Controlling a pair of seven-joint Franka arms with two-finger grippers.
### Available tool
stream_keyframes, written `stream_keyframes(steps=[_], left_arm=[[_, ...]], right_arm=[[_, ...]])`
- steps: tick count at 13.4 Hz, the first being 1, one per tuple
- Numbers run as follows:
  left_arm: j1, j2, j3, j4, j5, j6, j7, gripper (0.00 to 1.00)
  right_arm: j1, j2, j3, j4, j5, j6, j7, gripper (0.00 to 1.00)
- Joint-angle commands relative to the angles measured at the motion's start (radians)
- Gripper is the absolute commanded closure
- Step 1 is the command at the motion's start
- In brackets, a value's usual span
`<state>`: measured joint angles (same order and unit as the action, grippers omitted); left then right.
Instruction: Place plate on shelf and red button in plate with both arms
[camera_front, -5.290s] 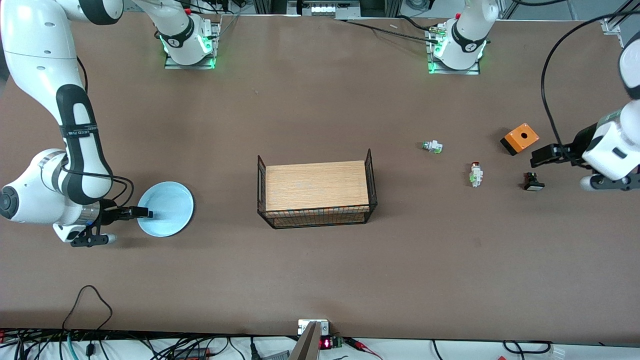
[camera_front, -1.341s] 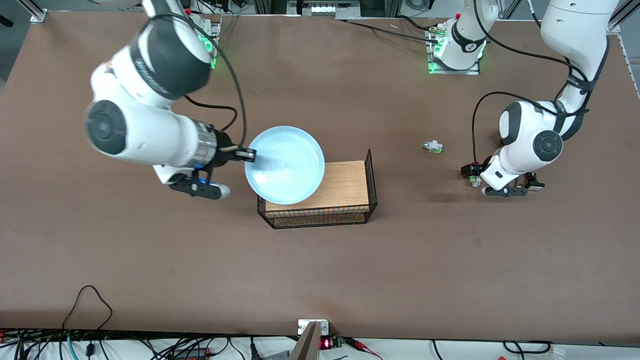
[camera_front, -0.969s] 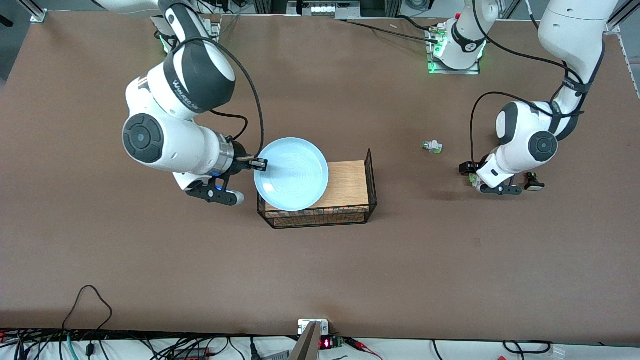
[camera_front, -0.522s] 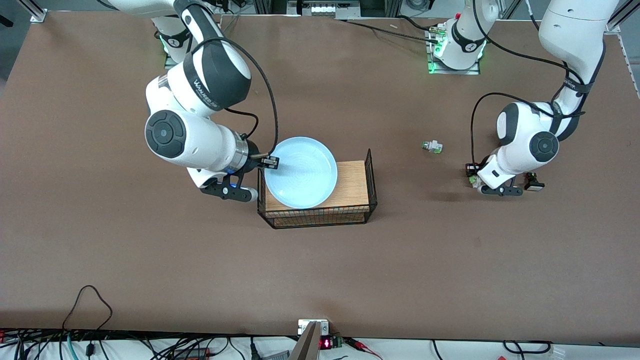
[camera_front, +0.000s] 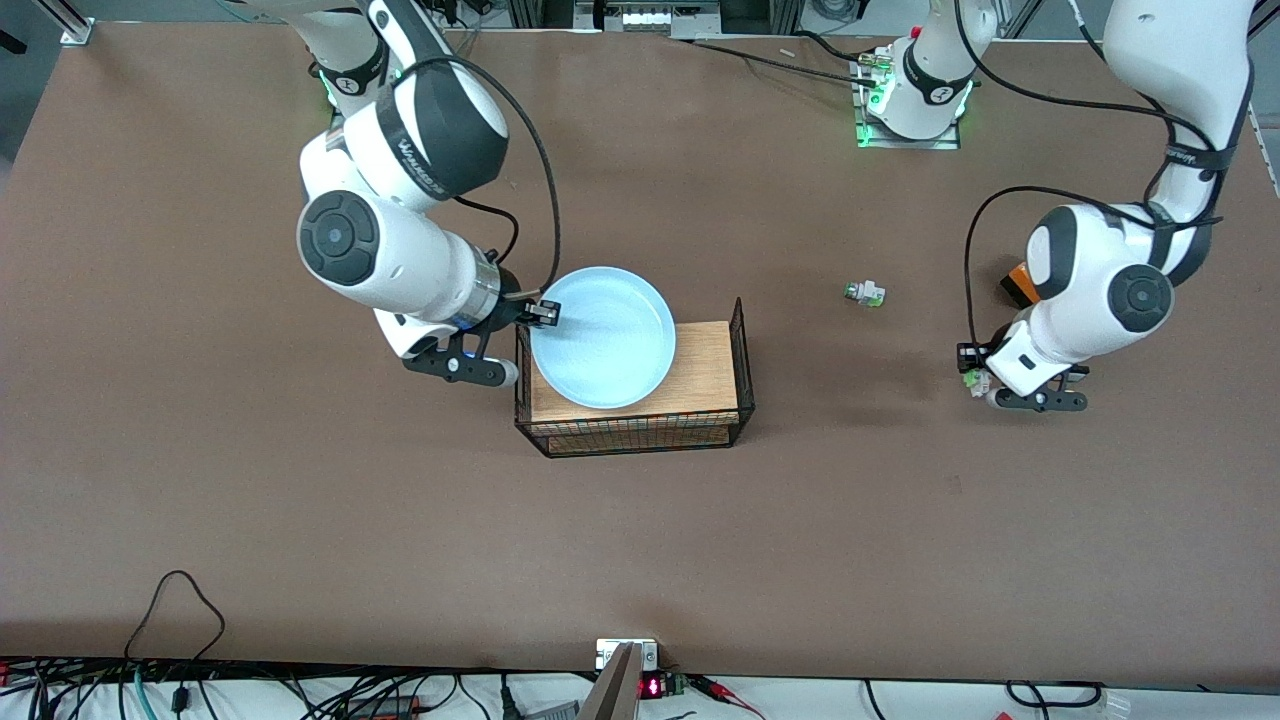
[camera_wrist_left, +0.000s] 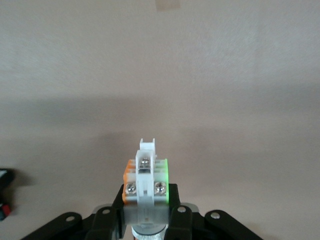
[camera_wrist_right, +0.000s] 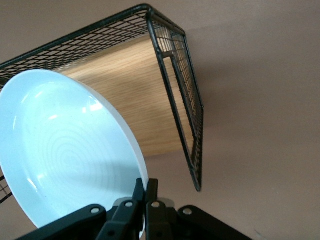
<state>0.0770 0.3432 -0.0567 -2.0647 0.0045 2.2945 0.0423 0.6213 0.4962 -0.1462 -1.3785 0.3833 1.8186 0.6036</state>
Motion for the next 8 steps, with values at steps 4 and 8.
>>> stream_keyframes(steps=[4, 8], left_arm=[[0.007, -0.033, -0.002, 0.208, 0.005, -0.292, -0.007, 0.94], [0.006, -0.033, -0.003, 0.279, 0.006, -0.362, -0.001, 0.96]], right_arm=[[0.055, 0.002, -0.007, -0.082, -0.017, 0.148, 0.008, 0.99], [0.090, 0.004, -0.007, -0.137, -0.017, 0.241, 0.010, 0.99]])
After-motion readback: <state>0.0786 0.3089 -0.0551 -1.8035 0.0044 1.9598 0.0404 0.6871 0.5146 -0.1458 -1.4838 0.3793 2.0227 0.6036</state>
